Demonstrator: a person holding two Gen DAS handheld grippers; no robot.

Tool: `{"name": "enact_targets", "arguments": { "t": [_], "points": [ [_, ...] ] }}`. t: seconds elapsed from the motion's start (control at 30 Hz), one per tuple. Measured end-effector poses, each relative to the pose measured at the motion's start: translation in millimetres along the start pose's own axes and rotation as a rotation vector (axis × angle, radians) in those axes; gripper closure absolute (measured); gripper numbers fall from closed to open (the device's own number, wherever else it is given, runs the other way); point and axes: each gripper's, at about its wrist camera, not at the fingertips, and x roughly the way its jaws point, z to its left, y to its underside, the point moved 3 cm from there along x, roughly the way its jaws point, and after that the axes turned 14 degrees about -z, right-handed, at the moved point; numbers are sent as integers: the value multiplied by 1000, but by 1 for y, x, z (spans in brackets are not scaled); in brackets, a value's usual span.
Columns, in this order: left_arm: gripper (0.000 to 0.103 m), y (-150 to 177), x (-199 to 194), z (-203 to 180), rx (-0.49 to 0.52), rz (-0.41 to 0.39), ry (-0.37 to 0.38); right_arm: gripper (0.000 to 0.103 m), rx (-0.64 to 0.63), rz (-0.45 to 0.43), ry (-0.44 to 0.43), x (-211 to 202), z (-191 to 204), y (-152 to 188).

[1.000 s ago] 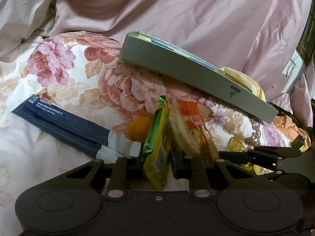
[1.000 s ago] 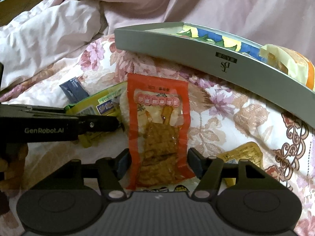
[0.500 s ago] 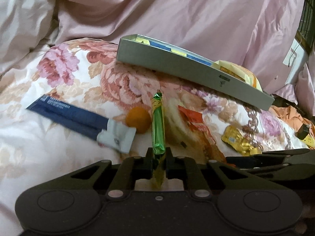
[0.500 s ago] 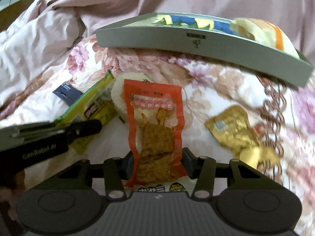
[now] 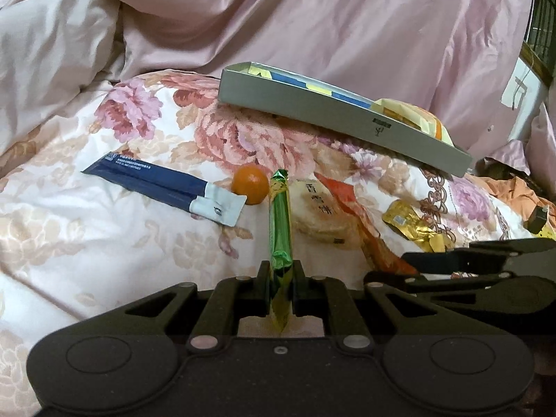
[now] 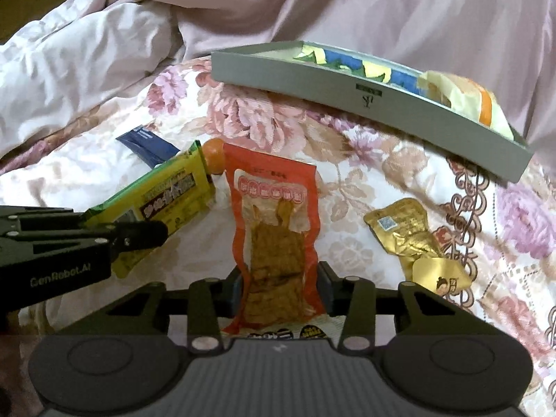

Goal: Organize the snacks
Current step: 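Lift both held snacks and carry them toward the grey tray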

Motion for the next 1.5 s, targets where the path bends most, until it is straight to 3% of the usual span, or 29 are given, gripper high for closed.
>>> {"name": "enact_targets", "arguments": {
  "t": [0.1,0.37,0.7,1.07,1.27,1.5],
  "points": [
    [82,-2,2,0,20,-17,-1,57,1,-6,9,-1,-2,0],
    [82,-6,20,4,1,-20,-1,57,-32,-9,25,4,1,1],
    [91,0,23,1,29,-17,13,57,-72,-23,40,12,5,1],
    [92,-11,9,-2,8,-97,-36,57,-221,-170,98,-5,14,-10],
    [92,-28,3,-11,-10,-145,-66,57,-183,-247,108,-19,4,-24],
    [92,-59,-2,-29,52,-196,-82,56,-155,-335,113,-34,-7,-43]
  ]
}}
